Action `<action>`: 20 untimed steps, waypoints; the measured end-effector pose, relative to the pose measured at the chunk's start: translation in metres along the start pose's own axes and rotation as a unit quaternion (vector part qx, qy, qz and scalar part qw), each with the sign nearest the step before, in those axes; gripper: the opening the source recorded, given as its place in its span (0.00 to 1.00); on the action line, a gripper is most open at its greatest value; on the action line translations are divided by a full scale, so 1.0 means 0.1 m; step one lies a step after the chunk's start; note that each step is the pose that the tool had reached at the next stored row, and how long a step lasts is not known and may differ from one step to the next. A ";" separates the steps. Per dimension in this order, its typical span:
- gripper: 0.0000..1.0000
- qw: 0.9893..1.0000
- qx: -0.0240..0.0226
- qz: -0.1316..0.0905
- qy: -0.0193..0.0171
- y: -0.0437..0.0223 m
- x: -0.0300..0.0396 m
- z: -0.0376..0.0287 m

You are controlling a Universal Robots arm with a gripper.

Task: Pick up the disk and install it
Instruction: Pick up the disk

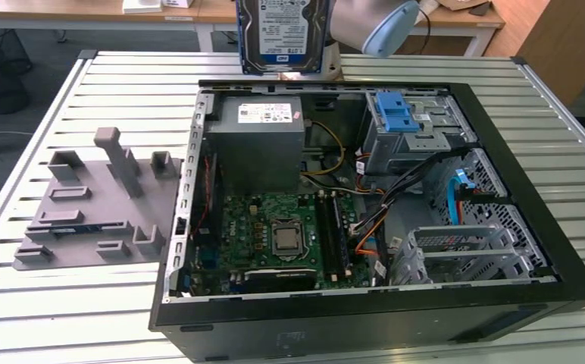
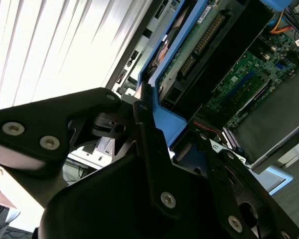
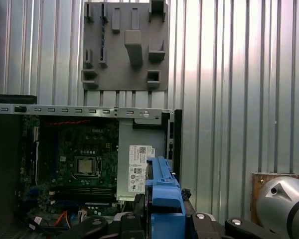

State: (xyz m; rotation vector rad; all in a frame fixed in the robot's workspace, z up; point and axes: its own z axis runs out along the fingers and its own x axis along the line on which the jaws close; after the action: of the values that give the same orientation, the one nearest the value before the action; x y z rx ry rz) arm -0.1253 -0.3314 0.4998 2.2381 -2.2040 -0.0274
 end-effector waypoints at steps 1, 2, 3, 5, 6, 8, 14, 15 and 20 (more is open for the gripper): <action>0.36 1.000 0.000 0.000 0.000 0.000 0.000 0.000; 0.36 1.000 0.000 0.000 0.000 0.000 0.001 0.000; 0.36 1.000 0.000 0.000 0.001 0.000 0.002 0.000; 0.36 1.000 0.000 0.000 0.001 0.000 0.002 0.000; 0.36 1.000 0.000 0.000 0.001 0.000 0.006 0.000; 0.36 1.000 0.000 0.000 0.002 0.000 0.009 0.000; 0.36 1.000 0.000 0.000 0.004 0.001 0.052 -0.001; 0.36 1.000 0.000 0.000 0.004 0.001 0.053 -0.001; 0.36 1.000 0.000 0.000 0.005 0.001 0.060 -0.001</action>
State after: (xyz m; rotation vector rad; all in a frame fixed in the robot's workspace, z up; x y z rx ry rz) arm -0.1253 -0.3373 0.4998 2.2331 -2.1993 -0.0169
